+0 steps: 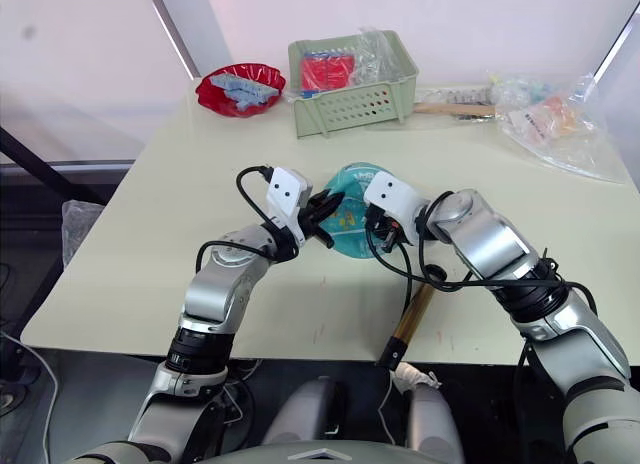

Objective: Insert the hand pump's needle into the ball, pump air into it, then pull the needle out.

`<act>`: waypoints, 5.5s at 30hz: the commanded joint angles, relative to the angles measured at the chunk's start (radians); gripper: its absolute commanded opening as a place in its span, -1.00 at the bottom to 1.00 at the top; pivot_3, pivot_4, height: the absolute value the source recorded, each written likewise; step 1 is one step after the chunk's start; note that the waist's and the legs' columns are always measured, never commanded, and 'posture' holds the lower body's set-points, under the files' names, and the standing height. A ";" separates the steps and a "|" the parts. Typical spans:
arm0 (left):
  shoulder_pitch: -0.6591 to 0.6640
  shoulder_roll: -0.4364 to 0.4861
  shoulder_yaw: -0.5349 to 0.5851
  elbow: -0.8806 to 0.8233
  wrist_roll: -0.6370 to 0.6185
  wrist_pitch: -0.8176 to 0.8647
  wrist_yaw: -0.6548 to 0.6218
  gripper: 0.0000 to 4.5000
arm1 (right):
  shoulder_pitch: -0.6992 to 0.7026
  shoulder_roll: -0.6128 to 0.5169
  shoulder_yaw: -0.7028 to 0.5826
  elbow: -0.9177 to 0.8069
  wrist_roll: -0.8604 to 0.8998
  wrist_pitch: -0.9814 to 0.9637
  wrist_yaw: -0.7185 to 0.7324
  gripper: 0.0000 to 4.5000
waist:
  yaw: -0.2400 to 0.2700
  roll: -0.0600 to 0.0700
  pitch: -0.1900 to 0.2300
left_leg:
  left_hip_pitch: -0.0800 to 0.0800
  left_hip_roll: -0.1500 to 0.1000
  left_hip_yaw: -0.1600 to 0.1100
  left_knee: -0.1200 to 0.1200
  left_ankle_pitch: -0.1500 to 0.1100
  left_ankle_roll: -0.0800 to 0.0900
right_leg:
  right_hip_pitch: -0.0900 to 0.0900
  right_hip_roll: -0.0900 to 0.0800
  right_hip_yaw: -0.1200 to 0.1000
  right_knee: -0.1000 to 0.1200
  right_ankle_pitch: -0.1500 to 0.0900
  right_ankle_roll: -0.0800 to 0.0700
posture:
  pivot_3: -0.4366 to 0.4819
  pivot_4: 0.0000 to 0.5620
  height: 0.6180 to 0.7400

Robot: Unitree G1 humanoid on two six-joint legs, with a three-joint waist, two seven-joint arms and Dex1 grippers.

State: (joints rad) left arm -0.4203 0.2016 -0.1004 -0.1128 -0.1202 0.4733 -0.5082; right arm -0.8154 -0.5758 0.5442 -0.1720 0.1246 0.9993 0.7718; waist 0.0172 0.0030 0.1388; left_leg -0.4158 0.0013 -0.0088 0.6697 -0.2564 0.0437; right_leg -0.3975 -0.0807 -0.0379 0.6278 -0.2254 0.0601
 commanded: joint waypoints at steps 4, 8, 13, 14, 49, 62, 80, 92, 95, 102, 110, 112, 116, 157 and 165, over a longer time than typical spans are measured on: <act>0.031 -0.006 -0.066 0.044 -0.004 0.032 -0.027 -1.00 | -0.108 -0.010 0.119 0.054 -0.094 -0.044 0.074 -0.85 | -0.001 0.000 0.000 | 0.001 0.000 -0.001 0.000 0.000 0.000 | 0.001 0.000 0.000 0.000 0.000 0.000 | -0.05 -0.47 0.95; 0.028 -0.005 -0.064 0.049 -0.004 0.032 -0.025 -1.00 | -0.151 0.012 0.176 0.114 -0.135 -0.039 0.101 -0.85 | -0.004 0.000 0.000 | 0.002 0.000 -0.001 0.000 0.000 0.000 | 0.002 0.001 0.000 0.000 0.000 0.000 | -0.05 -0.47 0.95; 0.026 -0.008 -0.064 0.051 -0.004 0.033 -0.019 -1.00 | -0.177 0.062 0.217 0.193 -0.168 -0.027 0.125 -0.85 | -0.007 0.000 -0.001 | 0.006 0.001 0.000 0.000 0.001 -0.001 | 0.003 0.002 0.002 0.000 0.000 0.000 | -0.05 -0.47 0.95; 0.026 -0.008 -0.064 0.052 -0.005 0.033 -0.018 -1.00 | -0.178 0.070 0.221 0.206 -0.174 -0.025 0.130 -0.85 | -0.007 -0.001 -0.001 | 0.007 0.001 0.000 0.000 0.001 -0.001 | 0.004 0.003 0.003 0.001 0.000 0.000 | -0.05 -0.47 0.95; 0.034 -0.004 -0.050 0.063 -0.005 0.033 -0.010 -1.00 | -0.059 0.361 0.191 0.770 -0.414 -0.231 0.079 -0.85 | -0.038 -0.012 -0.042 | 0.043 0.005 -0.001 -0.014 -0.003 -0.007 | 0.022 0.009 0.023 0.000 -0.006 -0.005 | -0.05 -0.47 0.95; 0.044 0.000 -0.052 0.059 0.000 0.037 -0.015 -1.00 | -0.005 0.297 -0.005 0.436 -0.350 -0.157 0.116 -0.85 | -0.028 -0.005 -0.027 | 0.045 0.004 -0.002 -0.020 -0.003 -0.008 | 0.021 0.006 0.027 -0.002 -0.007 -0.006 | -0.05 -0.47 0.95; 0.029 0.005 -0.062 0.101 0.005 0.011 -0.036 -1.00 | 0.080 0.132 -0.188 -0.022 -0.149 -0.002 0.141 0.99 | 0.012 0.001 0.000 | 0.011 -0.011 -0.017 -0.019 0.000 -0.002 | -0.002 -0.007 0.010 -0.004 -0.005 -0.009 | -0.05 -0.47 0.95; -0.002 0.017 -0.064 0.161 0.011 -0.034 -0.055 -1.00 | 0.291 0.092 -0.496 -0.243 0.080 0.006 0.073 0.99 | 0.026 0.001 0.001 | 0.002 -0.016 -0.027 -0.015 0.002 -0.003 | -0.004 -0.005 0.000 -0.004 -0.004 -0.002 | -0.05 -0.47 0.95; -0.022 0.028 -0.064 0.193 0.014 -0.056 -0.073 -1.00 | 0.394 0.090 -0.562 -0.289 0.109 -0.043 0.037 0.99 | 0.029 0.000 0.001 | 0.003 -0.017 -0.030 -0.015 0.002 -0.003 | 0.000 -0.005 -0.003 -0.005 -0.005 -0.001 | -0.05 -0.47 0.95; -0.099 0.079 -0.073 0.320 0.020 -0.138 -0.169 -1.00 | 0.680 0.162 -0.740 -0.419 0.181 -0.214 -0.069 0.99 | 0.025 0.001 0.002 | 0.004 -0.018 -0.030 -0.015 0.005 -0.003 | 0.001 -0.004 -0.003 -0.004 -0.007 0.003 | -0.05 -0.47 0.95; -0.205 0.112 -0.094 0.519 0.044 -0.284 -0.298 -1.00 | 0.932 0.213 -0.828 -0.460 0.234 -0.487 -0.068 0.99 | 0.025 0.001 0.002 | 0.005 -0.018 -0.031 -0.015 0.008 -0.003 | 0.002 -0.004 -0.004 -0.002 -0.008 0.005 | -0.05 -0.47 0.95; -0.239 0.114 -0.103 0.582 0.055 -0.332 -0.333 -1.00 | 0.998 0.194 -0.832 -0.437 0.233 -0.555 -0.035 0.99 | 0.025 0.000 0.002 | 0.005 -0.018 -0.030 -0.015 0.008 -0.003 | 0.002 -0.005 -0.003 -0.002 -0.008 0.005 | -0.05 -0.47 0.95; -0.313 0.110 -0.119 0.720 0.074 -0.440 -0.421 -1.00 | 1.082 0.179 -0.871 -0.390 0.304 -0.658 0.033 0.99 | 0.029 0.000 0.002 | 0.006 -0.018 -0.030 -0.015 0.009 -0.002 | 0.003 -0.005 -0.003 -0.002 -0.008 0.005 | -0.05 -0.47 0.95; -0.430 0.106 -0.033 0.757 0.004 -0.464 -0.569 0.99 | 1.229 0.039 -1.051 -0.002 0.495 -1.132 0.428 1.00 | 0.044 -0.008 0.010 | 0.016 -0.021 -0.020 -0.015 0.005 0.005 | 0.011 -0.009 0.009 -0.003 -0.007 0.006 | -0.05 -0.47 0.95; -0.374 0.150 -0.007 0.546 -0.051 -0.329 -0.575 0.99 | 1.220 0.050 -1.052 0.010 0.511 -1.162 0.428 1.00 | 0.030 -0.013 0.017 | 0.012 -0.021 -0.011 -0.015 0.004 0.005 | 0.000 -0.008 0.020 0.000 -0.006 0.007 | -0.05 -0.47 0.95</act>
State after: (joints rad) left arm -0.7964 0.3475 -0.1182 0.5073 -0.1441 0.1209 -1.0736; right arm 0.4034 -0.5291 -0.4877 -0.1523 0.6113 -0.1368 1.1954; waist 0.0471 -0.0095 0.1555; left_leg -0.4043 -0.0192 -0.0166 0.6547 -0.2524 0.0495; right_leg -0.3993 -0.0884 -0.0148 0.6276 -0.2308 0.0675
